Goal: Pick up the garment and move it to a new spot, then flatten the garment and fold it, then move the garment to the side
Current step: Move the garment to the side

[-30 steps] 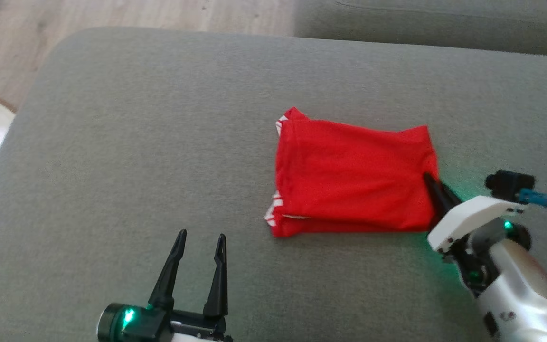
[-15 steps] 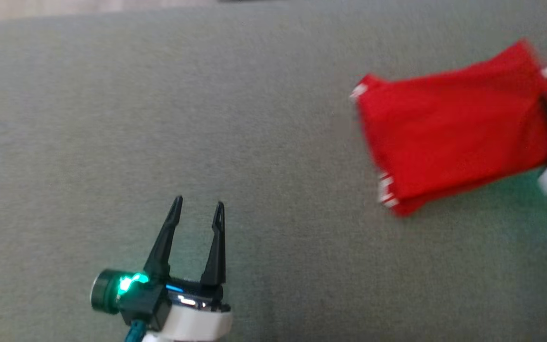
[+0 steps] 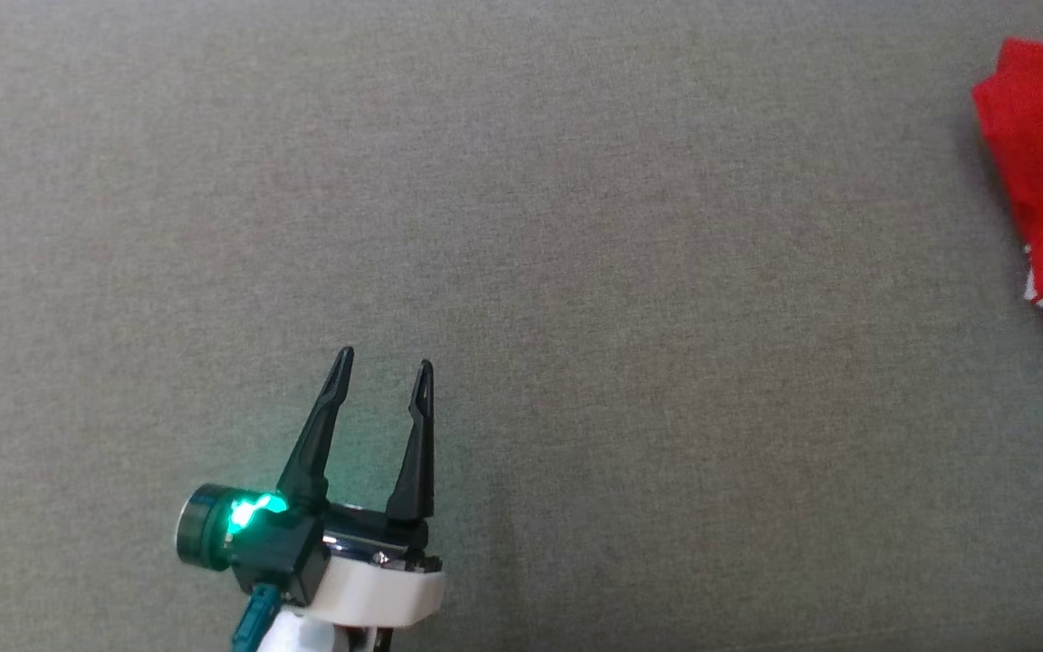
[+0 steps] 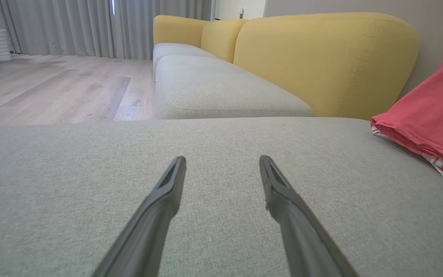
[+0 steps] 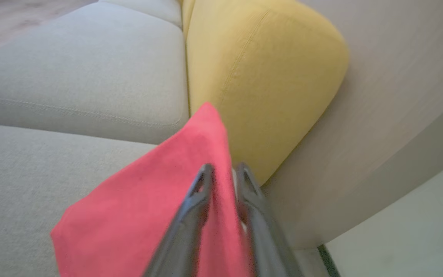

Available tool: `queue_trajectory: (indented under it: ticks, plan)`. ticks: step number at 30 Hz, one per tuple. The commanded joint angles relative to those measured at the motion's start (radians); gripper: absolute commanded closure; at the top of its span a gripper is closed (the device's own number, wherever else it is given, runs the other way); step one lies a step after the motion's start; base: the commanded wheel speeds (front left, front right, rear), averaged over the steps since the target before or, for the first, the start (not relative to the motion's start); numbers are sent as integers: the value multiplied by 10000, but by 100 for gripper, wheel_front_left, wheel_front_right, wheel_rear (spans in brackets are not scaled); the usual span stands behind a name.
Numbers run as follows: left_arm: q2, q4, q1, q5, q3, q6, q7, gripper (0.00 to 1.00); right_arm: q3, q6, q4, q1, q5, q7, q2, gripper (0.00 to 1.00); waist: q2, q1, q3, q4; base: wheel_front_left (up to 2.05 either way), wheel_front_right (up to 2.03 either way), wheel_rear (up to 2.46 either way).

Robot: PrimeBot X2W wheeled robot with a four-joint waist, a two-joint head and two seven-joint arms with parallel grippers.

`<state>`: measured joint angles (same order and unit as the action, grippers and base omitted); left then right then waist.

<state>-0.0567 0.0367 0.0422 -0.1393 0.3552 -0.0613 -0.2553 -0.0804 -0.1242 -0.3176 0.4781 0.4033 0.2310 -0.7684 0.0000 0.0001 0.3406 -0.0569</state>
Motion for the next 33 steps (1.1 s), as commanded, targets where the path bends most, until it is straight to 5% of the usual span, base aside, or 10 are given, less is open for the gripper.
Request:
queue_trajectory:
  ticks: [1,8,16,25,29,33]
  plan:
    - [64,-230,203,14,-261,-3,-65,0,-322,-65,464,-261,-422,5,-204,0,0,-1,-104,36,0,0,0]
    - [64,-48,102,-4,-199,32,-65,0,-583,-65,1339,-1246,-1751,-5,1794,0,0,-1,-727,266,0,0,0]
    - [64,147,-420,-209,-320,16,-65,0,589,-65,1449,-2910,-2082,-661,4233,0,0,-1,-2045,910,0,0,0]
    - [64,431,-1529,-544,-643,12,-65,0,2444,-65,-426,-4012,-2156,-3906,6488,0,0,-1,-3470,1515,0,0,0]
    - [64,346,-1925,-596,-838,15,-65,0,2359,-65,-550,-4524,-2375,-4877,6935,0,0,-1,-3837,1576,0,0,0]
    - [64,228,-2231,-613,-1043,41,-65,0,1653,-65,1303,-5579,-2753,-4921,7129,0,0,-1,-4103,1596,0,0,0]
